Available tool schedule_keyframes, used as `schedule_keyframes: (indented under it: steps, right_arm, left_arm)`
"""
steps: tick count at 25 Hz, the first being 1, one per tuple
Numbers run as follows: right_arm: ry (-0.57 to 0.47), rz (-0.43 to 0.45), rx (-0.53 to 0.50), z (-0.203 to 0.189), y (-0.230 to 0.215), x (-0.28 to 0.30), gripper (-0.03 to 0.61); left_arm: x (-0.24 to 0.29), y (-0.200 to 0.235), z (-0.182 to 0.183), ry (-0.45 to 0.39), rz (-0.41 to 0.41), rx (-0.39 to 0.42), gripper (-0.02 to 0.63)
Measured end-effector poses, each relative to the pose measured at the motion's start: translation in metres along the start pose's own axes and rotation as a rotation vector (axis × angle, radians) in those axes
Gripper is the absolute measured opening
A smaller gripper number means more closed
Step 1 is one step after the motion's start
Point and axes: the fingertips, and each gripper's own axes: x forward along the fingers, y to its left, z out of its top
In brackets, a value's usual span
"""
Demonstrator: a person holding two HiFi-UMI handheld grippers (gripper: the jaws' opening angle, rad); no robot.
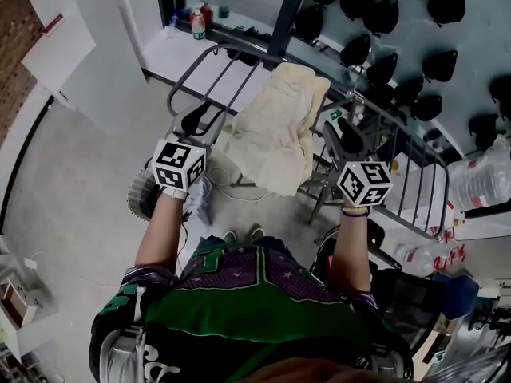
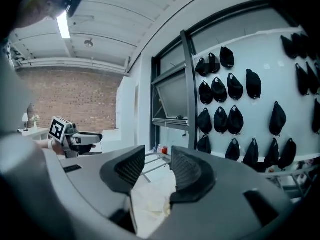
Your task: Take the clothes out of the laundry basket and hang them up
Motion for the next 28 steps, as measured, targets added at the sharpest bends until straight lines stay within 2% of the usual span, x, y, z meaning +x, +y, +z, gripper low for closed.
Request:
schedule_keyframes:
  steps: [8, 21, 28]
  right_arm:
    - [-0.05, 0.033, 0.043, -0.011, 0.026, -0.039, 0.158]
    - [-0.099, 0.077, 0.092, -0.05, 0.063, -0.193, 0.158]
    - [-0.092, 0.125, 0.119, -0.064, 0.109, -0.218, 0.158]
  left_arm:
    - [-0.055, -0.03, -0.003, -0.01, 0.033, -0.036, 0.167]
    - [-0.194, -0.137, -0.001, -0.014, 0.154, -0.001, 0.16]
    - [-0.269, -0.149, -0.006, 0.017, 0.216, 0.019, 0.158]
